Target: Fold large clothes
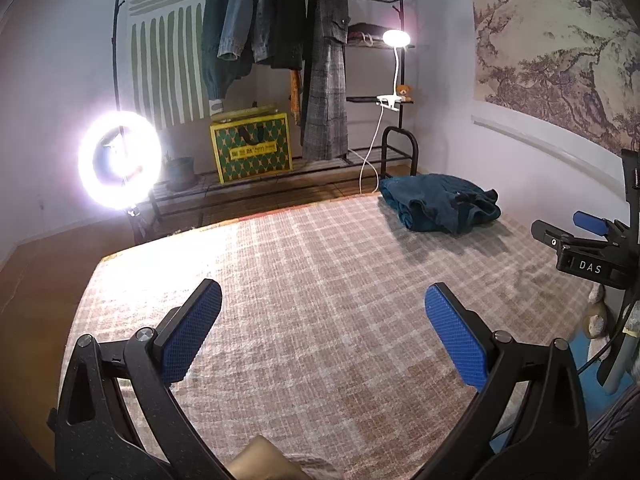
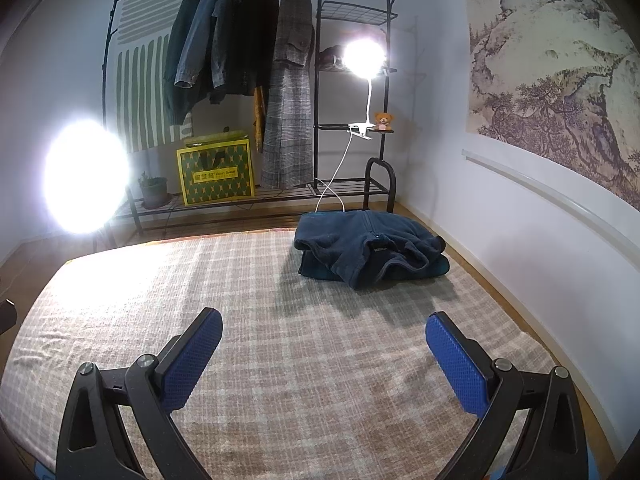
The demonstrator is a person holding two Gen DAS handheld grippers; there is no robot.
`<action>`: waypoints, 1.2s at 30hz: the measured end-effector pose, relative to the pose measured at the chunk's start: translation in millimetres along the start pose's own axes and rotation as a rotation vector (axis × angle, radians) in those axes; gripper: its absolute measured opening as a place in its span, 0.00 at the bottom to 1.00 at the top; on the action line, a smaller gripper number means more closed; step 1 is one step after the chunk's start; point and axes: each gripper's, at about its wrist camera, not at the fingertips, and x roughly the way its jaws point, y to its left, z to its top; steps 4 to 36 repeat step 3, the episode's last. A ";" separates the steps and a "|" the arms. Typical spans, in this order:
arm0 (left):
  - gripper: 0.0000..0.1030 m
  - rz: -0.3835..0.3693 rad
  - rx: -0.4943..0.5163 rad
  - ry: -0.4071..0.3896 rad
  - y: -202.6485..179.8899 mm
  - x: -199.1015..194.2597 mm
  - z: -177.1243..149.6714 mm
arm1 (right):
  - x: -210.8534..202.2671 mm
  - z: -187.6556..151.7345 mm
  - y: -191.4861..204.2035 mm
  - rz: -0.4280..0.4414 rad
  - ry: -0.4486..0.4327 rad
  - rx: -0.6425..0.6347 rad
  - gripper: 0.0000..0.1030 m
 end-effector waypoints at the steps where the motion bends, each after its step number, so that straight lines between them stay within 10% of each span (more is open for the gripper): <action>1: 1.00 0.004 -0.001 -0.004 0.6 0.4 0.3 | 0.0 0.0 -0.2 0.001 0.001 0.000 1.00; 36: 1.00 0.015 -0.012 -0.009 1.8 0.9 1.3 | 0.2 0.2 -0.5 0.001 0.001 0.001 1.00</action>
